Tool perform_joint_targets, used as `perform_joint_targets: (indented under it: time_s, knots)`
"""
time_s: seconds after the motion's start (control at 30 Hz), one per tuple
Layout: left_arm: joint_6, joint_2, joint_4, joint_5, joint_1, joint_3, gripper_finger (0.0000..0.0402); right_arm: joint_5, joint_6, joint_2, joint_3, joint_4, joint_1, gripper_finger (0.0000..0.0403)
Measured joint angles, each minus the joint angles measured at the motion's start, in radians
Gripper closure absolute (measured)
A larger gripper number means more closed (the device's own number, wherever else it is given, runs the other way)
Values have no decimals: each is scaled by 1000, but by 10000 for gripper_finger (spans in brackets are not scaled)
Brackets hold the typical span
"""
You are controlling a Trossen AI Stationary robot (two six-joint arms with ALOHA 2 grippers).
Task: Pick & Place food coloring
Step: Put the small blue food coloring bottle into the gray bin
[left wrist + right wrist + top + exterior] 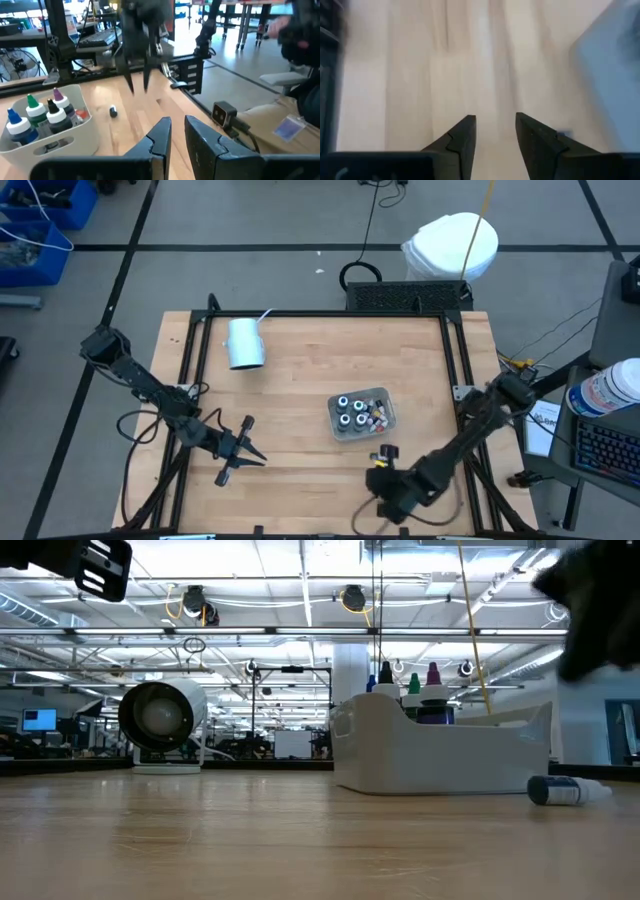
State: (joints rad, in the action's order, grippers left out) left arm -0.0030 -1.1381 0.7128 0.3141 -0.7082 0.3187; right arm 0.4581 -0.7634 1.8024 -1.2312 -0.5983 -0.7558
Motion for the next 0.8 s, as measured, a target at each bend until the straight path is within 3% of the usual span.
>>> perform_joint_targets:
  time_s: [0.23, 0.5, 0.8]
  knots:
    - [30, 0, -15, 2, 2, 0, 339, 161, 24, -146, -2, -54, -47, 230]
    - [23, 0, -13, 2, 2, 0, 339, 130, 37, -102, 4, -131, -2, 188]
    - [24, 0, -12, 2, 2, 0, 339, 51, 2, -34, 99, -96, 17, 189]
